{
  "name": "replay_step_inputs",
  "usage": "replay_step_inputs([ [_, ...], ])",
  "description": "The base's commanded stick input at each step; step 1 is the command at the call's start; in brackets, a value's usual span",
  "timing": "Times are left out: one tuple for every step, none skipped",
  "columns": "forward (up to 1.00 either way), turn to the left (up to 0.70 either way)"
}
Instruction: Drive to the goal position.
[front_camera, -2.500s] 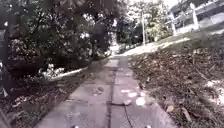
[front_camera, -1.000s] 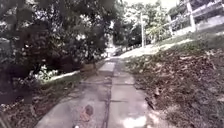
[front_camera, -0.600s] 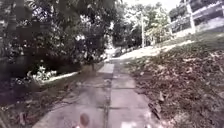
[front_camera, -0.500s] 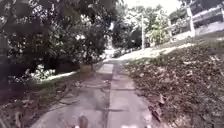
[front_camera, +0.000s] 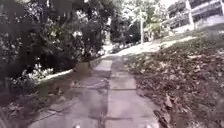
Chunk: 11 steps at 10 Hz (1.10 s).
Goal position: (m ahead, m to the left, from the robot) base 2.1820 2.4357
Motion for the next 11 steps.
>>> replay_step_inputs([
  [0.45,0.0],
  [0.45,0.0],
  [0.45,0.0],
  [0.45,0.0],
  [0.45,0.0],
  [0.45,0.0],
  [0.45,0.0],
  [0.45,0.0],
  [0.45,0.0],
  [0.45,0.0],
  [0.45,0.0],
])
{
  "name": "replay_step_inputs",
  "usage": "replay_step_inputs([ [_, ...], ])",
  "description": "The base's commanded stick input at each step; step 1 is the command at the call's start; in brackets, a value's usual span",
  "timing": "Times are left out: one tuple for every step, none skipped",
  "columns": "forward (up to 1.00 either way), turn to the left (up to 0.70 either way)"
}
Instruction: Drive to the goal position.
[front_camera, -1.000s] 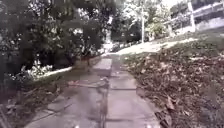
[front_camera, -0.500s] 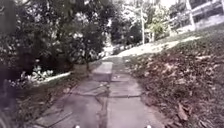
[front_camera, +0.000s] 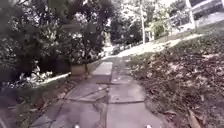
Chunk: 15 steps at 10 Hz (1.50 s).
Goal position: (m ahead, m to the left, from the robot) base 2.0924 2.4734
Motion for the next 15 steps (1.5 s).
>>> replay_step_inputs([
  [0.45,0.0],
  [0.45,0.0],
  [0.45,0.0],
  [0.45,0.0],
  [0.45,0.0],
  [0.45,0.0],
  [0.45,0.0],
  [0.45,0.0],
  [0.45,0.0],
  [0.45,0.0],
  [0.45,0.0],
  [0.45,0.0],
  [0.45,0.0],
  [0.45,0.0],
  [0.45,0.0],
])
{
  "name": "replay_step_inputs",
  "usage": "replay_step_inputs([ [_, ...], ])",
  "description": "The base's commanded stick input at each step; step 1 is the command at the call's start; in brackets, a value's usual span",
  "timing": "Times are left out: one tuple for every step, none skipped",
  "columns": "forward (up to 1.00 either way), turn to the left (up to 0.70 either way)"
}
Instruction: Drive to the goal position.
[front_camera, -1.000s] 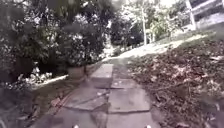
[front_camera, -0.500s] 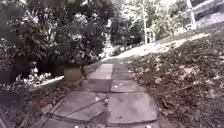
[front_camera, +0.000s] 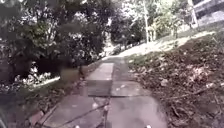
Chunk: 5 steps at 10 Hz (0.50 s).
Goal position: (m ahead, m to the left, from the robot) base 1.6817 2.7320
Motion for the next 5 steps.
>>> replay_step_inputs([
  [0.45,0.0],
  [0.45,0.0],
  [0.45,-0.02],
  [0.45,-0.14],
  [0.45,-0.25],
])
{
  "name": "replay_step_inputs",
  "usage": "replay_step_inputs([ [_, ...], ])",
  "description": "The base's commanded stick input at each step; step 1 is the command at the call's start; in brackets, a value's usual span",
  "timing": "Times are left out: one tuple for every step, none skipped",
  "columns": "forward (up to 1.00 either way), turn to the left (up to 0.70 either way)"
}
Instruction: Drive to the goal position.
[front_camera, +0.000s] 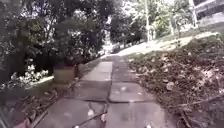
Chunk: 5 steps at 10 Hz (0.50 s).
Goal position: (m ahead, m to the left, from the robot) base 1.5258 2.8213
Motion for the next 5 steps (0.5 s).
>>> replay_step_inputs([
  [0.45,-0.27],
  [0.45,-0.27],
  [0.45,-0.27],
  [0.45,-0.27],
  [0.45,-0.27],
])
